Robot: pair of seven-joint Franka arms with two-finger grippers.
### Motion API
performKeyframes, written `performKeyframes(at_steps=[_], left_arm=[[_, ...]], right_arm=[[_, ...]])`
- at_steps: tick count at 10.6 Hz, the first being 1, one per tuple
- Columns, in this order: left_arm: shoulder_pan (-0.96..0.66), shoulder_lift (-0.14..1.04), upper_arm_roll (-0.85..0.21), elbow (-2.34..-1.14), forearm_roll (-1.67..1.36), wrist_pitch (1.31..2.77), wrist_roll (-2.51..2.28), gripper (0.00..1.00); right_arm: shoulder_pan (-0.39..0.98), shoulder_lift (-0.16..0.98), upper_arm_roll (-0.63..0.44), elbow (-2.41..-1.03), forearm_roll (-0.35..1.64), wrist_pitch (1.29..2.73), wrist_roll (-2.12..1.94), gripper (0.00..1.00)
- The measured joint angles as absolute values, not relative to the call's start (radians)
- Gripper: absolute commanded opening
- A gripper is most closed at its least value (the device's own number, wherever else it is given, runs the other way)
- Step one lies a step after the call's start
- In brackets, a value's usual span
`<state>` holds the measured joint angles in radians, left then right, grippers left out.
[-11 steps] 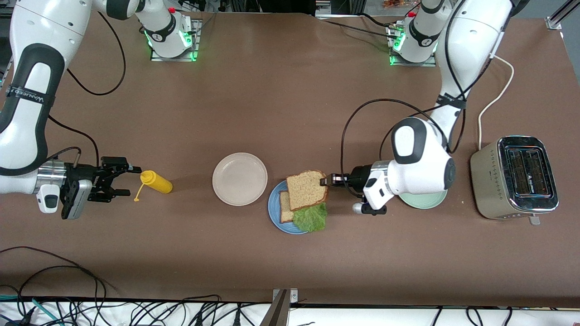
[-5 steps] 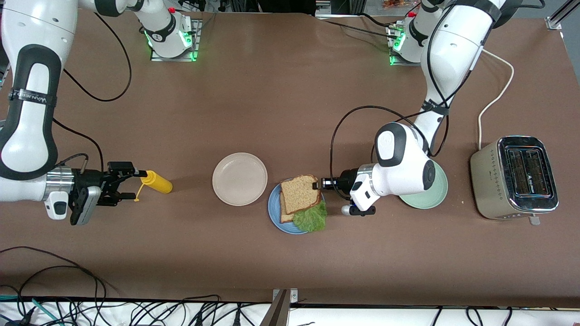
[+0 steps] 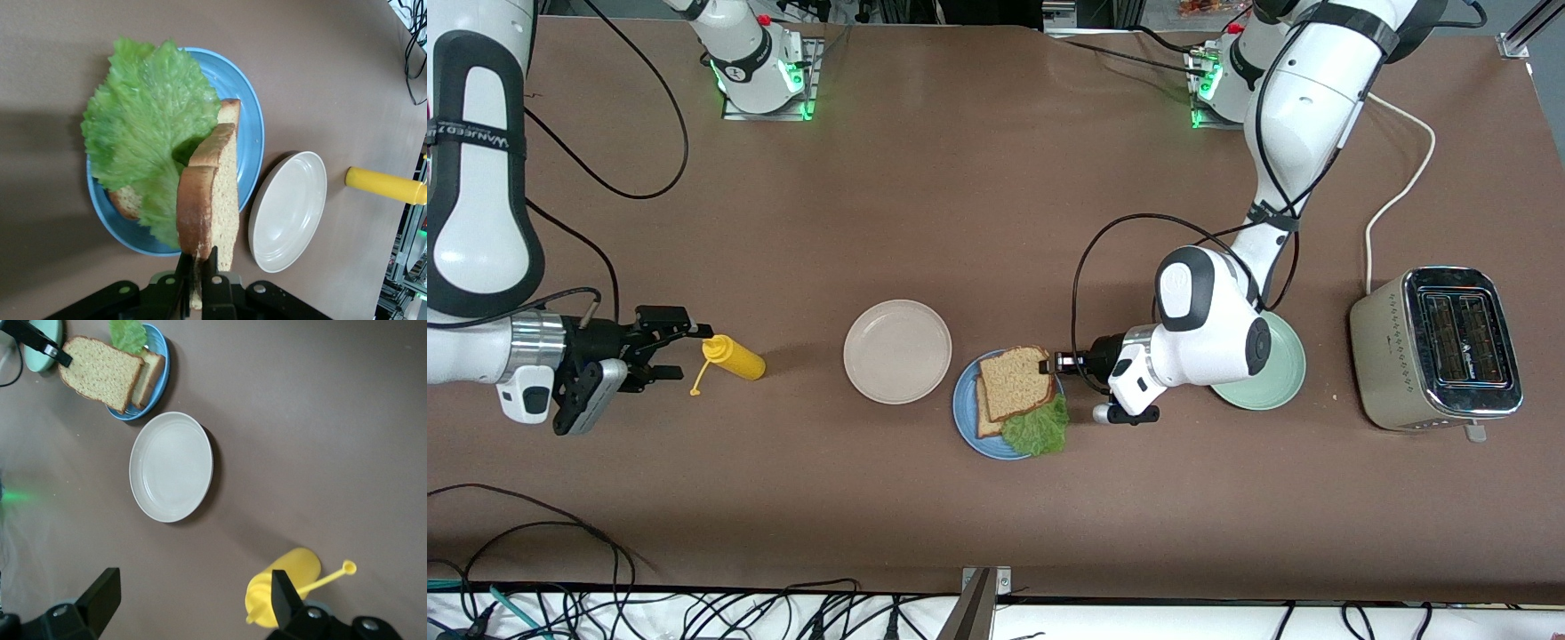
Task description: Make sandwich in blue plate with both arms
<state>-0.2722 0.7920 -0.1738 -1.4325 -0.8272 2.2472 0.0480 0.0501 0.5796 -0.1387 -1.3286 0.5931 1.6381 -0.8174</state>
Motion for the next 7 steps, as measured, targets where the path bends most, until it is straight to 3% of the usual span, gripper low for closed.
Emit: performKeyframes(at_steps=[1, 2, 3, 7], left_arm=[[-0.269, 0.800, -0.170, -1.432, -0.827, 2.248, 0.079, 0.53], [-0.262, 0.808, -0.168, -1.432, -0.827, 2.248, 0.116, 0.93], [-0.255, 0.815, -0.164, -1.432, -0.827, 2.248, 0.149, 1.00], [-0.247, 0.820, -0.163, -1.432, -0.827, 2.248, 0.180, 1.00]], right_arm=[[0.037, 0.563, -0.095, -1.328, 0.518, 1.641, -0.744, 1.00], [0.033, 0.545, -0.060, -1.328, 0.449, 1.643, -0.665, 1.00], [0.033, 0.527, -0.027, -1.328, 0.378, 1.643, -0.589, 1.00], [0.033, 0.485, 0.062, -1.328, 0.084, 1.643, -0.359, 1.00]])
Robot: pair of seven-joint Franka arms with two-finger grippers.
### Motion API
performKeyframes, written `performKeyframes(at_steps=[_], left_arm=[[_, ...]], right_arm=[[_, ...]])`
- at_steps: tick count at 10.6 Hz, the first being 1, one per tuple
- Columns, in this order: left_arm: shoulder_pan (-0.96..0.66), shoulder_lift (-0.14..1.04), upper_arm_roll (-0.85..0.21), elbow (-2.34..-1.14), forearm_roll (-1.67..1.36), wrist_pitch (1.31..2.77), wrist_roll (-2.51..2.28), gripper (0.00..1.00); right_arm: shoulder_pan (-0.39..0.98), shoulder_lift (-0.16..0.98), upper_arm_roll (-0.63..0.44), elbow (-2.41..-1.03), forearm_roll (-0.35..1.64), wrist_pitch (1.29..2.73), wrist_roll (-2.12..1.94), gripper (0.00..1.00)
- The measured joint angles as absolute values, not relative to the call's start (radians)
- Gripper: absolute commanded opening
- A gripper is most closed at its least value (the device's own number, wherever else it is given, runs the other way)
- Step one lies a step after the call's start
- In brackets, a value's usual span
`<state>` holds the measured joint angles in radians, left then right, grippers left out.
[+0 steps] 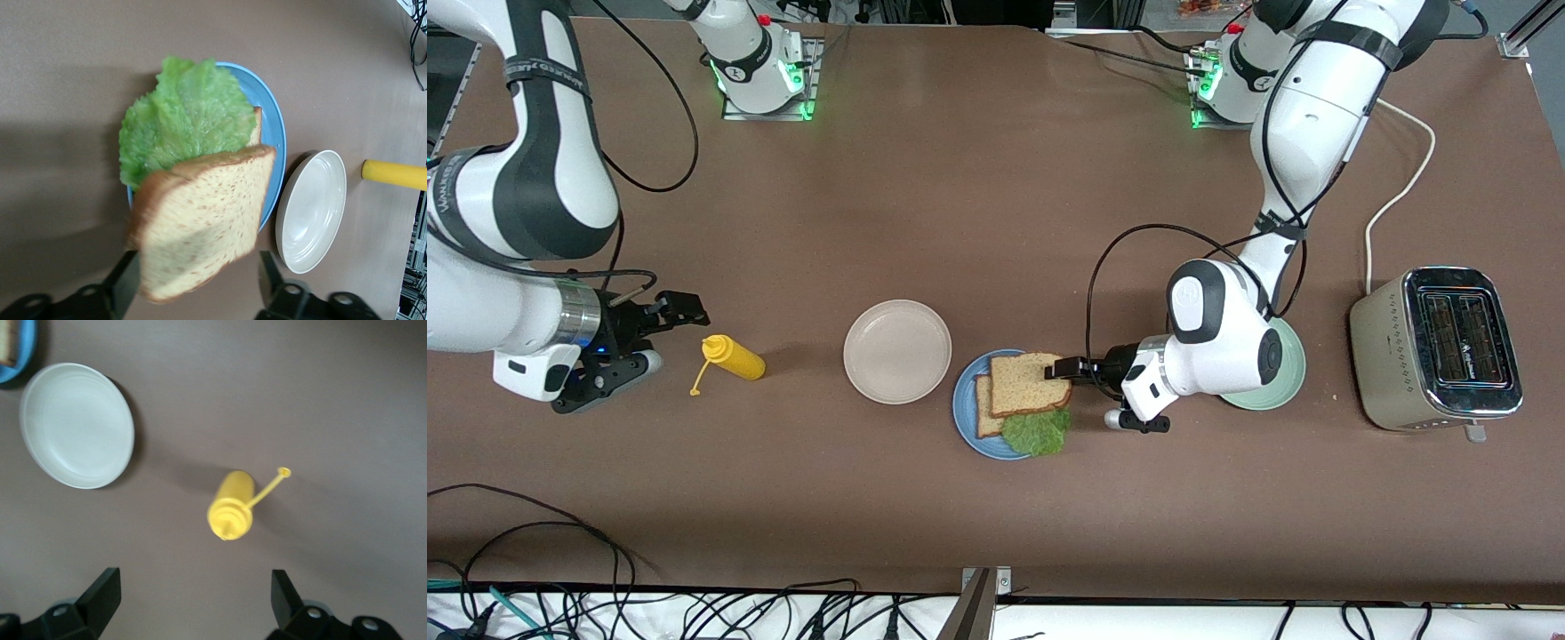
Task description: Make sandwich in blue plate with both arms
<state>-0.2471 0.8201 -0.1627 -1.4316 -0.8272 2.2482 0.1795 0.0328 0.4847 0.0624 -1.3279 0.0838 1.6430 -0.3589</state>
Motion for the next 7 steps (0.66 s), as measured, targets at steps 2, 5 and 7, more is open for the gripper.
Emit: performKeyframes(at_steps=[2, 5, 7], left_arm=[[-0.246, 0.820, -0.162, -1.430, -0.827, 2.249, 0.181, 1.00], [-0.232, 0.820, -0.159, -1.429, -0.827, 2.249, 0.181, 1.00], [-0.214, 0.820, -0.157, -1.422, -0.827, 2.249, 0.181, 1.00]], right_arm=[[0.032, 0.474, 0.079, -1.342, -0.020, 1.666, -0.310, 1.00], [0.031, 0.410, 0.082, -1.505, -0.044, 1.873, -0.263, 1.00], [0.029, 0.329, 0.082, -1.669, -0.047, 2.027, -0.229, 1.00]])
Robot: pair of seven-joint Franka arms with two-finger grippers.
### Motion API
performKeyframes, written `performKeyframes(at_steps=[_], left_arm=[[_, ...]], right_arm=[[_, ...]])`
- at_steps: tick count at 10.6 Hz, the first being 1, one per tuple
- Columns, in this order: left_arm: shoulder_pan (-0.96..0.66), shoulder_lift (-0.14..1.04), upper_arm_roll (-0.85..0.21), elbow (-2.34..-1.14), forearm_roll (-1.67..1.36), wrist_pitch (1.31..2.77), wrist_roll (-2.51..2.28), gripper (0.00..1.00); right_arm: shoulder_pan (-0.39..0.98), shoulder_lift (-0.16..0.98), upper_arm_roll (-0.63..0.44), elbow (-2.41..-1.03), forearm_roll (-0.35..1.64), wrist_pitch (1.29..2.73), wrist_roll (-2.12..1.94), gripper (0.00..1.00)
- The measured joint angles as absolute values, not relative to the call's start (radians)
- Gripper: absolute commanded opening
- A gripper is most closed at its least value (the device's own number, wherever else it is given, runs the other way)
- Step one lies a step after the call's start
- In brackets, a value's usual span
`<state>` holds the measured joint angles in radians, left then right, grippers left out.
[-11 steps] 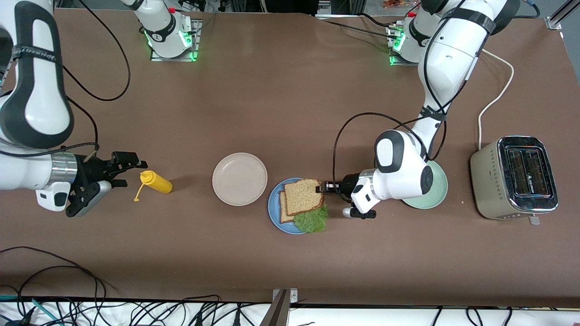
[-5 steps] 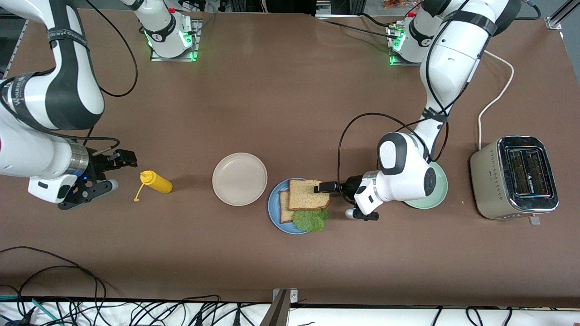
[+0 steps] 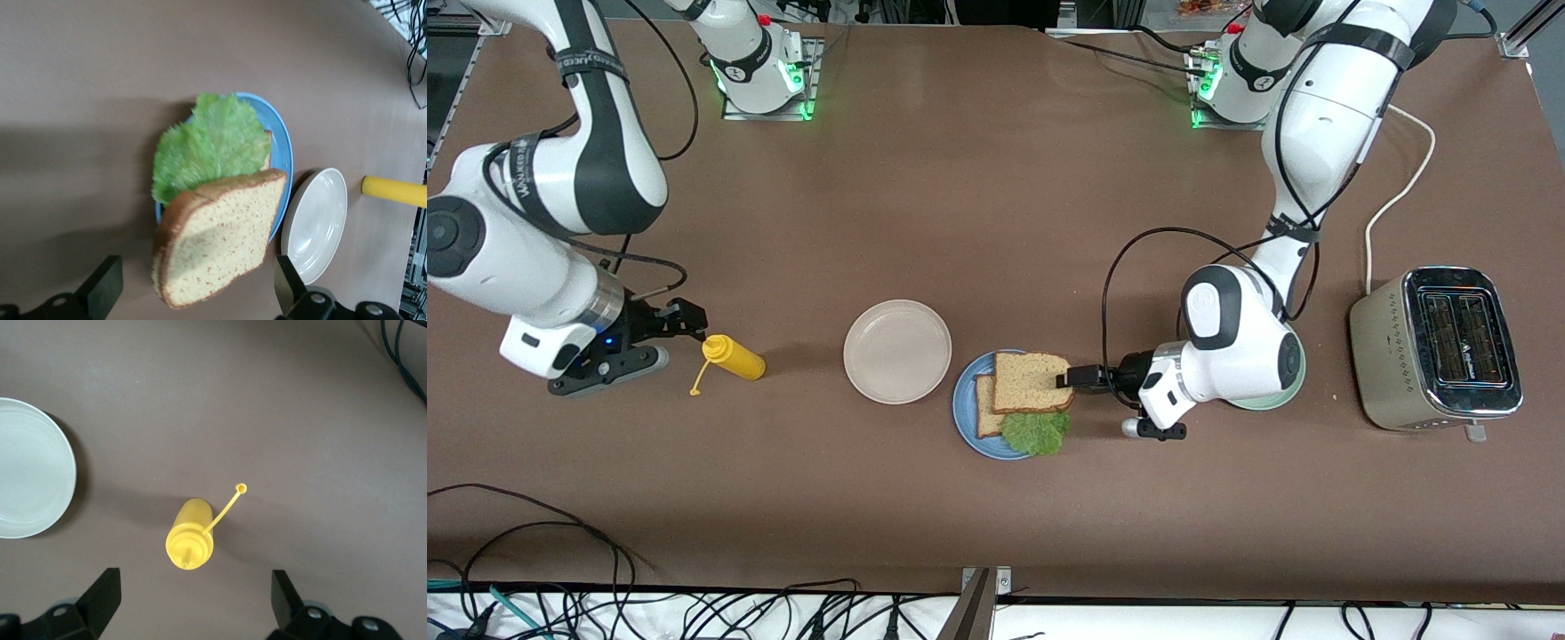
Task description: Make sandwich in blue plate with both arms
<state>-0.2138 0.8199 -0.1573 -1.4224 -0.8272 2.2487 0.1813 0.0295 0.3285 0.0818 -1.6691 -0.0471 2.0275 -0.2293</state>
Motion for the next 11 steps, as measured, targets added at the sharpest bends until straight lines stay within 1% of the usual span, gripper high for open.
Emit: performKeyframes(at_steps=[2, 5, 7, 8, 10, 11], left_arm=[[-0.188, 0.803, -0.136, -1.409, -0.826, 2.184, 0.185, 1.00], [-0.149, 0.702, -0.037, -1.401, -0.739, 1.931, 0.187, 1.00], [-0.068, 0.617, -0.027, -1.400, -0.600, 1.784, 0.187, 1.00], [-0.042, 0.570, -0.026, -1.400, -0.511, 1.737, 0.189, 1.00], [-0.048, 0.457, -0.030, -1.433, -0.308, 1.699, 0.191, 1.00], [-0.066, 0.384, -0.030, -1.475, -0.230, 1.695, 0.189, 1.00]], right_arm=[[0.027, 0.265, 0.071, -1.772, -0.058, 2.089, -0.184, 1.00], [0.024, 0.189, 0.065, -1.848, -0.074, 2.115, -0.091, 1.00], [0.025, 0.132, 0.068, -1.848, -0.074, 2.064, -0.049, 1.00], [0.026, 0.105, 0.071, -1.840, -0.074, 2.019, -0.024, 1.00], [0.027, 0.077, 0.083, -1.782, -0.074, 1.892, 0.022, 1.00], [0.027, 0.073, 0.095, -1.730, -0.074, 1.820, 0.045, 1.00]])
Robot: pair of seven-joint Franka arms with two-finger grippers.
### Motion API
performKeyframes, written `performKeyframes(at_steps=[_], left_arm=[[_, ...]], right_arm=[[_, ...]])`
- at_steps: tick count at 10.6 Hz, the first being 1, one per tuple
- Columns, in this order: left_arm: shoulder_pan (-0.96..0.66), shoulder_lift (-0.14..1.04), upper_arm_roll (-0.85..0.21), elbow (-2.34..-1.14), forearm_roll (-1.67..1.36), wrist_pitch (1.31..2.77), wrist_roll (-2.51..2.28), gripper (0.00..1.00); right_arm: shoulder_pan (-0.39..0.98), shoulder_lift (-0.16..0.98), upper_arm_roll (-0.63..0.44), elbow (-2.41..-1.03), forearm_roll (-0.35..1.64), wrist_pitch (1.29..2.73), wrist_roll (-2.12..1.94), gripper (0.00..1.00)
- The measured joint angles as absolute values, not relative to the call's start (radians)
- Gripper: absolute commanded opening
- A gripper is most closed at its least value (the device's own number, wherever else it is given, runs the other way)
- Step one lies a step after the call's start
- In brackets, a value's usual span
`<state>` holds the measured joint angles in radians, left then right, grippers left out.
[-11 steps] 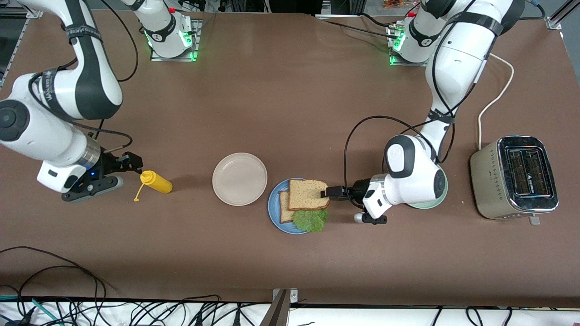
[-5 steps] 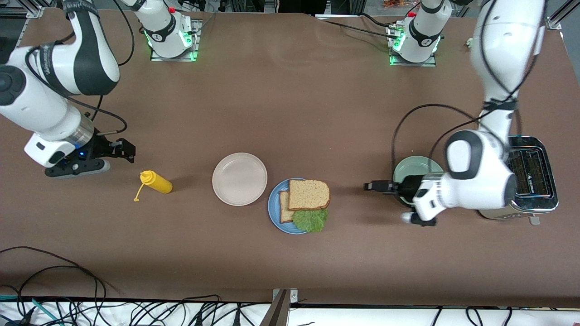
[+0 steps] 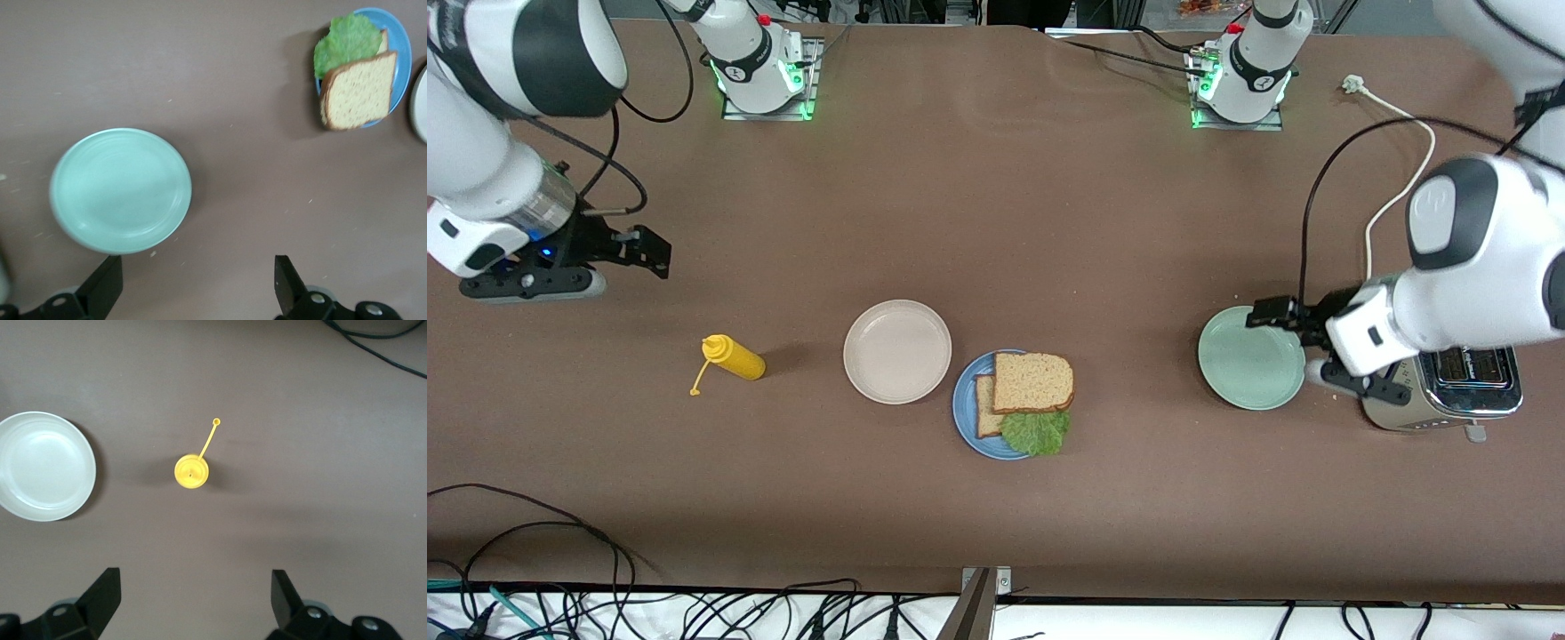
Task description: Make sandwich in blue plate with both arms
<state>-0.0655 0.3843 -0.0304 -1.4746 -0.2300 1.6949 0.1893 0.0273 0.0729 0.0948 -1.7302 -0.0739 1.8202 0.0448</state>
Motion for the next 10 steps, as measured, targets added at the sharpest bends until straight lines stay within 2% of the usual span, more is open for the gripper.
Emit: performKeyframes(at_steps=[2, 4, 10], left_arm=[[-0.080, 0.240, -0.029, -1.566, -0.137, 1.692, 0.189, 1.00], [-0.076, 0.144, -0.001, -1.620, -0.105, 1.691, 0.189, 1.00], [-0.070, -0.015, 0.033, -1.650, -0.001, 1.543, 0.189, 1.00]], right_arm=[[0.028, 0.068, 0.115, -1.631, -0.074, 1.702, 0.077, 1.00], [0.027, 0.066, 0.121, -1.590, -0.074, 1.663, 0.084, 1.00], [0.021, 0.063, 0.112, -1.532, -0.072, 1.648, 0.084, 1.00]])
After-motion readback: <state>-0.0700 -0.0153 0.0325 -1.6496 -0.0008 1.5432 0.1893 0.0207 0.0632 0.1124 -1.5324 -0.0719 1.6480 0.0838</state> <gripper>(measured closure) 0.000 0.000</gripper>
